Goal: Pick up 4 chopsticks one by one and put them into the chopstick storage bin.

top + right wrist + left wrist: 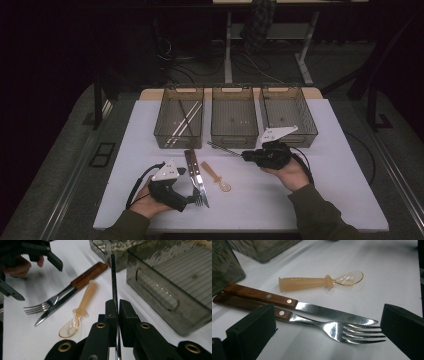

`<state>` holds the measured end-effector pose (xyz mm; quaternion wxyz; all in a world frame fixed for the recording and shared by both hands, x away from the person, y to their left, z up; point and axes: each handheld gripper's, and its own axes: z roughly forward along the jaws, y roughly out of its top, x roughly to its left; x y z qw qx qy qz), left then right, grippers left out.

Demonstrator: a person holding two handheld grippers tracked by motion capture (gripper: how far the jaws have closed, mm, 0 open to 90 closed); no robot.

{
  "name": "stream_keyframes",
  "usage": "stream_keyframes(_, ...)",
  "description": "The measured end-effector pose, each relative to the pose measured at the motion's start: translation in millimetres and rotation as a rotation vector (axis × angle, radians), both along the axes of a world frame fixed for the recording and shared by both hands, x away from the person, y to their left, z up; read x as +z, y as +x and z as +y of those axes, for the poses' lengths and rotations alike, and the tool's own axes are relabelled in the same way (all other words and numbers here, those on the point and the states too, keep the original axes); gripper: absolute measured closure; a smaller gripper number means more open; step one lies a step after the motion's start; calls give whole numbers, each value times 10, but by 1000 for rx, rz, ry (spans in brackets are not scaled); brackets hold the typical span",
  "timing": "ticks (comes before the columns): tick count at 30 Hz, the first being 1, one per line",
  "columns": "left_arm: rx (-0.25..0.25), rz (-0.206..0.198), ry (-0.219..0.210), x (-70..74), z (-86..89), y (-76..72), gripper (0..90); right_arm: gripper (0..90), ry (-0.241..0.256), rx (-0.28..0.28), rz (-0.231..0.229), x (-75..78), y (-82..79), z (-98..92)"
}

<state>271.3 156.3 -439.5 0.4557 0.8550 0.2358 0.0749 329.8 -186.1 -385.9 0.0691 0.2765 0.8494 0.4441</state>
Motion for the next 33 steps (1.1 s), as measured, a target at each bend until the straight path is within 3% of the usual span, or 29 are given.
stream_keyframes(13, 7, -2, -3, 6, 2, -1, 0, 852, 53, 0, -32, 233, 73, 127)
stream_keyframes(33, -4, -5, -5, 12, -5, -10, 0, 851, 12, -64, -49, 518, 547, 614)
